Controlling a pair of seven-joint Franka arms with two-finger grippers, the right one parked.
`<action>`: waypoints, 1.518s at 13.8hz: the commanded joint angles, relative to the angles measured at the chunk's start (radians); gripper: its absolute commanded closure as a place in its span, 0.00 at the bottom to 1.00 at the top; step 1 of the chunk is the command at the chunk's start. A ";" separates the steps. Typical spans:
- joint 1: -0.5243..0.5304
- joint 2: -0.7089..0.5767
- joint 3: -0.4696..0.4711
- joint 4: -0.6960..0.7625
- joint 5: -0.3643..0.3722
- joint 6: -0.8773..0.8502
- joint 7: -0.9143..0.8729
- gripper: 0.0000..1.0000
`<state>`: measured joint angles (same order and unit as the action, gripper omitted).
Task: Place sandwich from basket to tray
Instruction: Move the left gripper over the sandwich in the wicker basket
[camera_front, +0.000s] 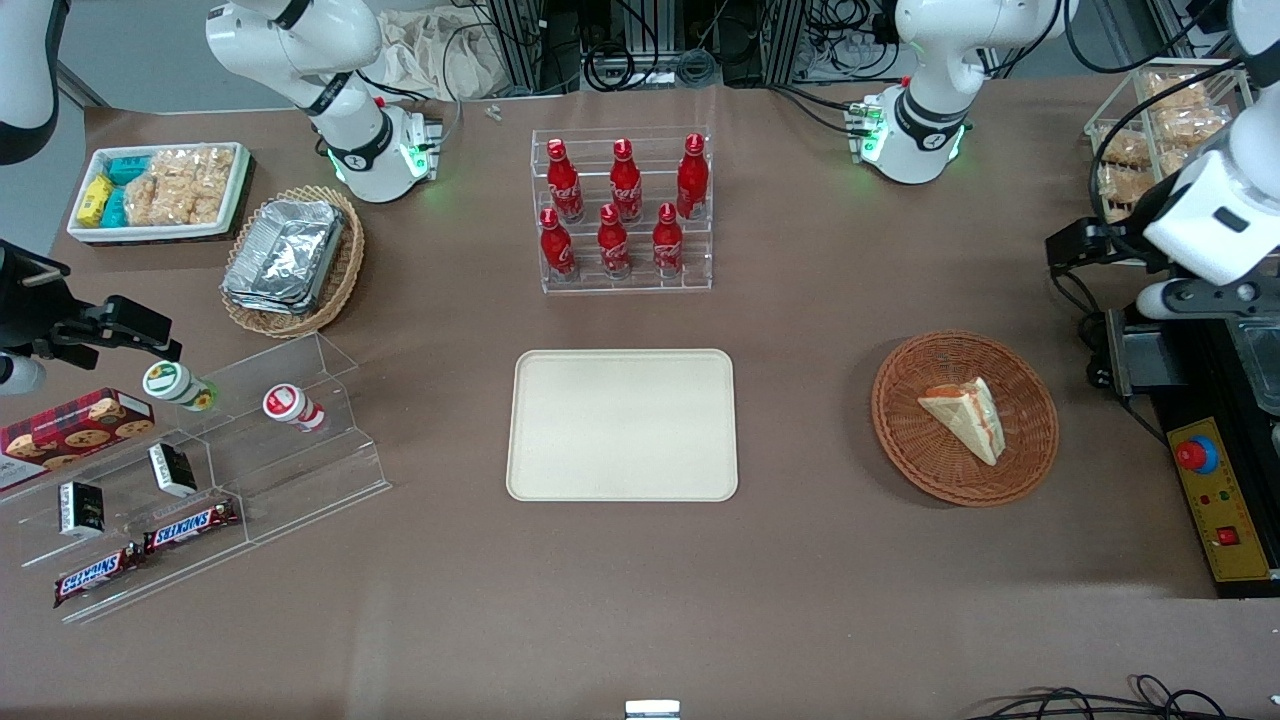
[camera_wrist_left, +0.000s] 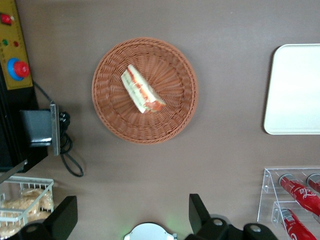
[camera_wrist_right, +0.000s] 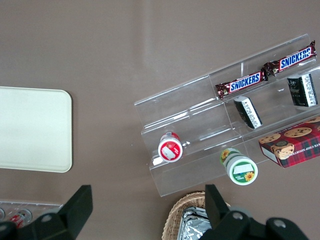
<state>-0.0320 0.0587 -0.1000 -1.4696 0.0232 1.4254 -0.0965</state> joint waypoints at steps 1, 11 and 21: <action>-0.009 0.000 -0.001 0.029 0.023 -0.032 0.006 0.00; 0.053 0.013 0.006 -0.099 -0.042 0.071 -0.259 0.00; 0.056 0.048 0.032 -0.469 -0.037 0.565 -0.626 0.00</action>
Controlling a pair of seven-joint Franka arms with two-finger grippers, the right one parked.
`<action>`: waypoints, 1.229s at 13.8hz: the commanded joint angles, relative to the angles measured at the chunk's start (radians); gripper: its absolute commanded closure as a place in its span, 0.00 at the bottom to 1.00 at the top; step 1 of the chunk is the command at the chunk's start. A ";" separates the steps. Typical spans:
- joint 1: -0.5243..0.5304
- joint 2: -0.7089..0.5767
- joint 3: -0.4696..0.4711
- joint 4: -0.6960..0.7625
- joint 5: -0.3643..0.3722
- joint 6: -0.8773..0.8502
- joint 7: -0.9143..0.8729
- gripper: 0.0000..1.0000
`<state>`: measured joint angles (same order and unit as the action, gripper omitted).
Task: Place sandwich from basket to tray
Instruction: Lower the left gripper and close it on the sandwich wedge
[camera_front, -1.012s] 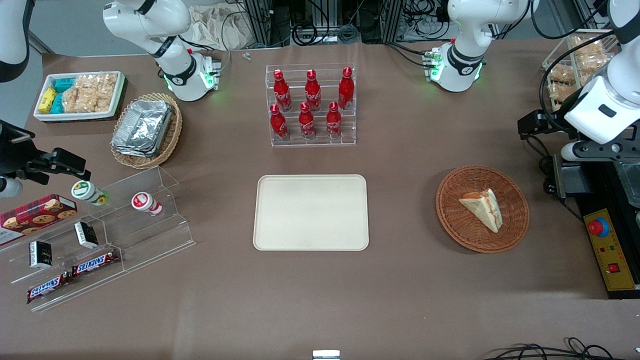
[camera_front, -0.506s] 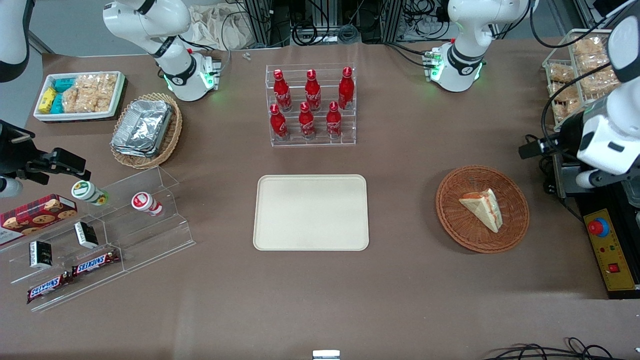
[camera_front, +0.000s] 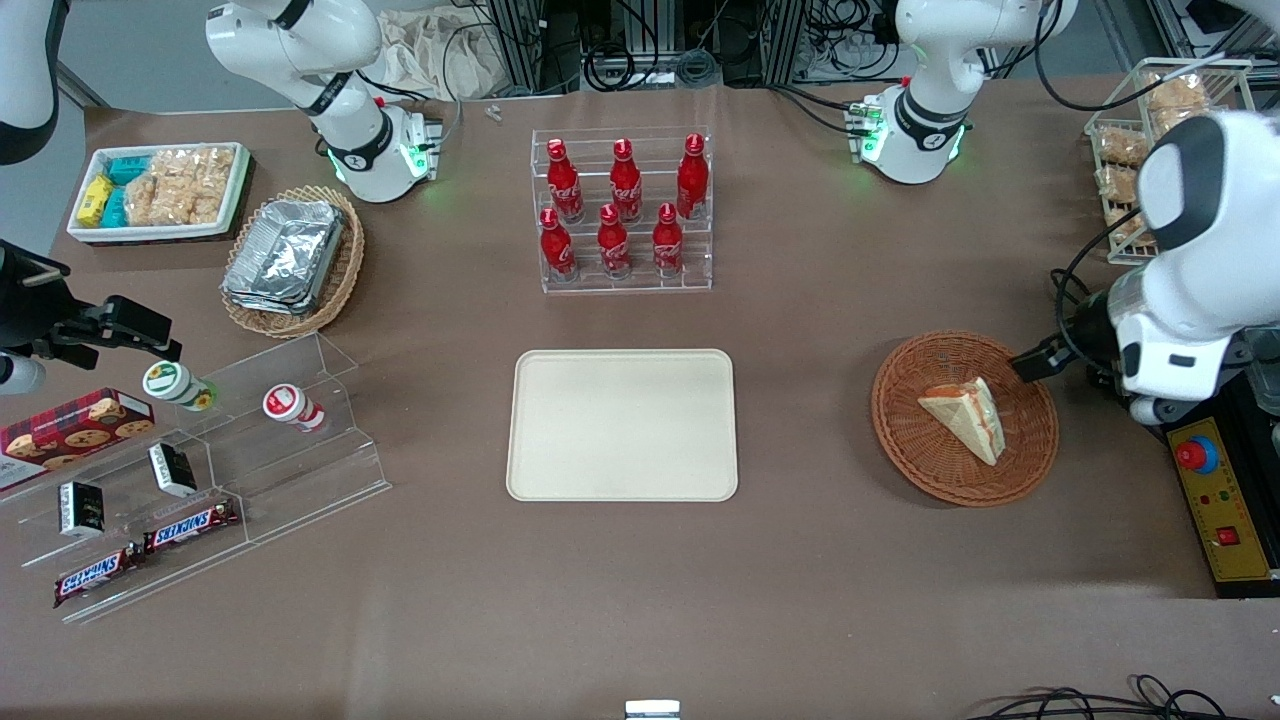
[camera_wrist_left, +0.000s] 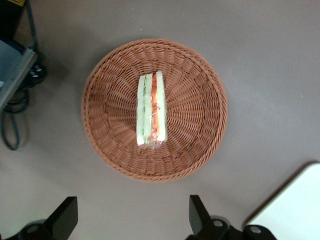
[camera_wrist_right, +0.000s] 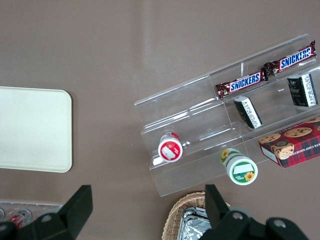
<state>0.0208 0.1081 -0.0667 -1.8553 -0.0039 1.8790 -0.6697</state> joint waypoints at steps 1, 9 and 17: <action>0.002 0.031 -0.001 -0.094 -0.002 0.158 -0.104 0.00; -0.001 0.157 -0.001 -0.277 0.050 0.490 -0.142 0.00; 0.002 0.211 0.001 -0.308 0.068 0.603 -0.194 1.00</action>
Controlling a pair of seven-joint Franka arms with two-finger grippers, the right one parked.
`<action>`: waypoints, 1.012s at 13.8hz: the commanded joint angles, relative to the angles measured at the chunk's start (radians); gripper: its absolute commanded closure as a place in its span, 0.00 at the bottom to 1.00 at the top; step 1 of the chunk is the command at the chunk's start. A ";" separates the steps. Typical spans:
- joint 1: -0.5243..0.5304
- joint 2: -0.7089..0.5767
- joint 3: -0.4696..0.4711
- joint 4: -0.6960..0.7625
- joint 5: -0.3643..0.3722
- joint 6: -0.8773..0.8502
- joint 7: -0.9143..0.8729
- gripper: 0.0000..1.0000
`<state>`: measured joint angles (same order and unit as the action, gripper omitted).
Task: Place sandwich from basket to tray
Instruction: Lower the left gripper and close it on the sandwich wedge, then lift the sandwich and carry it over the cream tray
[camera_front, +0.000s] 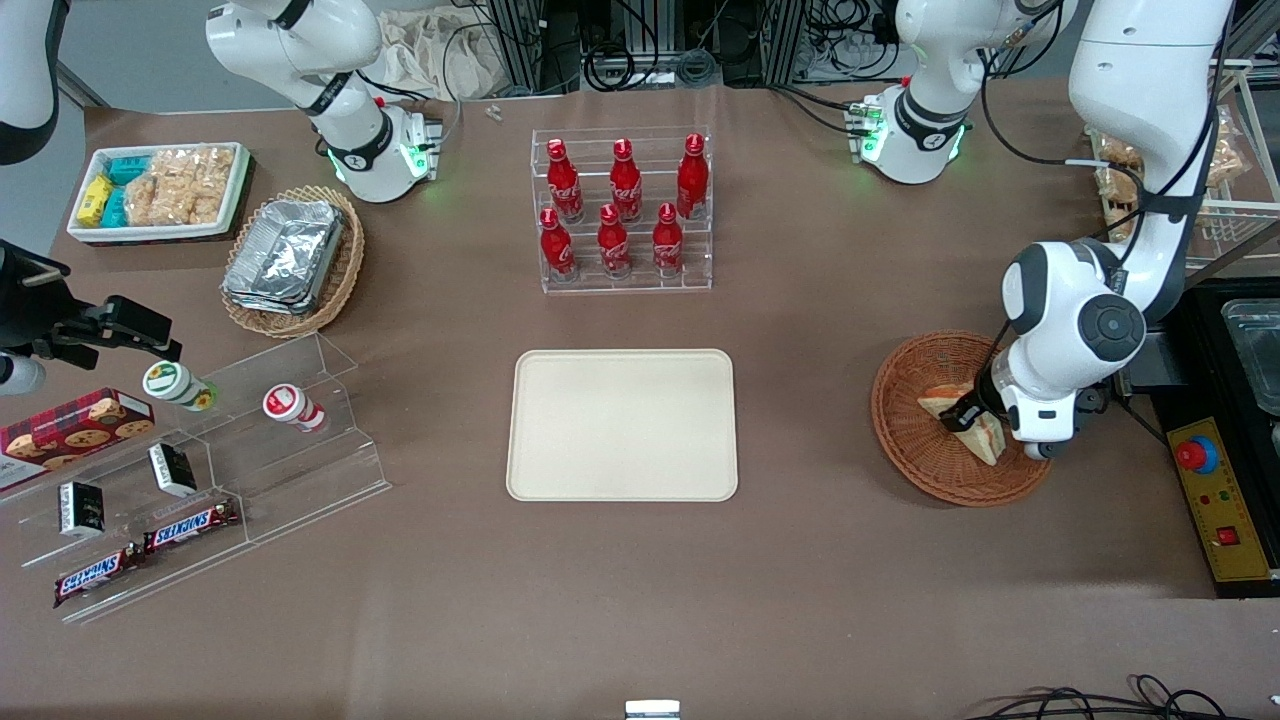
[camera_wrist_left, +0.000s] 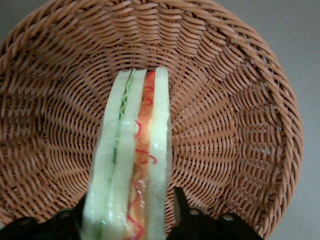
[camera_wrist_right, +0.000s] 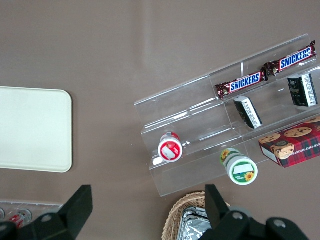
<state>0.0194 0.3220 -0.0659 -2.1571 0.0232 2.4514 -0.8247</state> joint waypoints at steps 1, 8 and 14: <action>0.004 -0.011 0.000 -0.006 0.052 0.025 -0.033 1.00; -0.024 -0.205 -0.138 0.233 0.014 -0.555 0.186 1.00; -0.029 -0.155 -0.417 0.358 -0.066 -0.574 0.355 1.00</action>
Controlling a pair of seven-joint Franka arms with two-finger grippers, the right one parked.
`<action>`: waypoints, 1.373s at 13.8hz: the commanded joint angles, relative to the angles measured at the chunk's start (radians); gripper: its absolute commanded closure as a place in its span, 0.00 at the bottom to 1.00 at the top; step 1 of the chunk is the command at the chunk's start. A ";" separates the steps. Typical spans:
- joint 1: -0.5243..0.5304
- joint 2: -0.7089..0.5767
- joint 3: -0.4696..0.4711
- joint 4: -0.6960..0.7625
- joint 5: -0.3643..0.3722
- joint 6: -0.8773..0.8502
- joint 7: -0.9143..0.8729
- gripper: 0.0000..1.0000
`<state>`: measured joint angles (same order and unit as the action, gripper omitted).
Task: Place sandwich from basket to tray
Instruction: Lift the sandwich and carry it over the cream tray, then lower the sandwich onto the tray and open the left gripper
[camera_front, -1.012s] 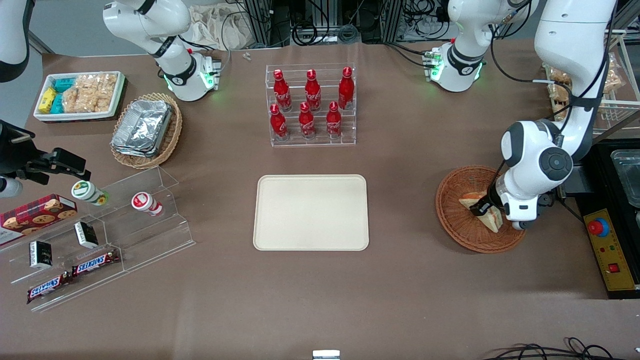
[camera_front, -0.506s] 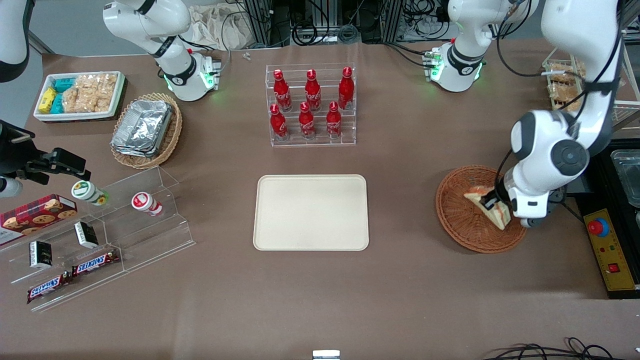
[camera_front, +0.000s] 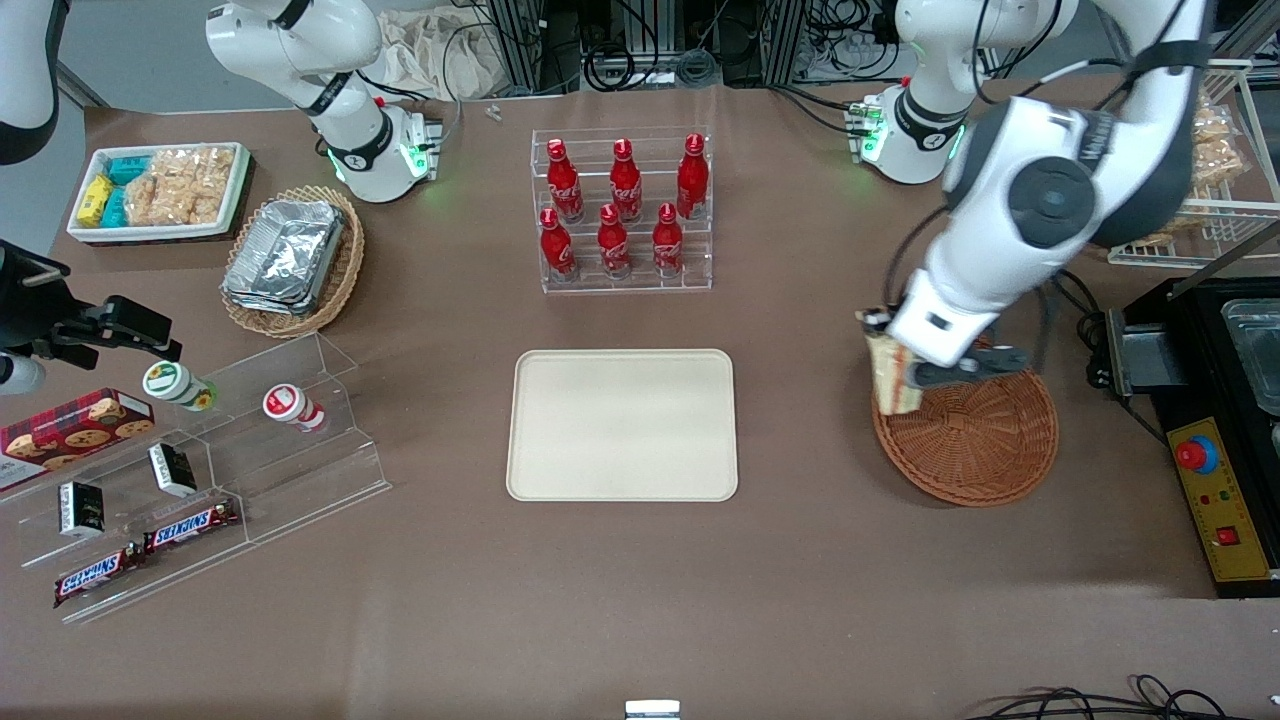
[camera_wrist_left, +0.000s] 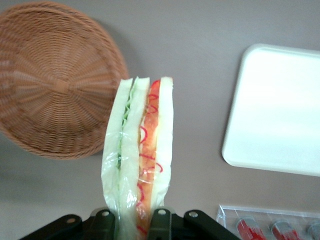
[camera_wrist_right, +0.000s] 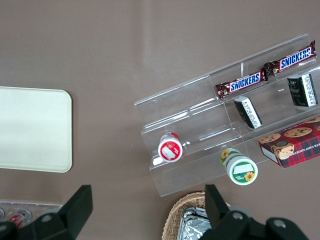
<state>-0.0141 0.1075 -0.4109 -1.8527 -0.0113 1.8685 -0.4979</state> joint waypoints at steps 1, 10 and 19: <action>-0.004 0.084 -0.113 0.055 -0.033 0.052 0.015 1.00; -0.196 0.444 -0.131 0.078 0.367 0.379 -0.451 1.00; -0.196 0.601 -0.131 0.178 0.479 0.472 -0.476 0.00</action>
<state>-0.2024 0.7027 -0.5414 -1.7004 0.4431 2.3334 -0.9424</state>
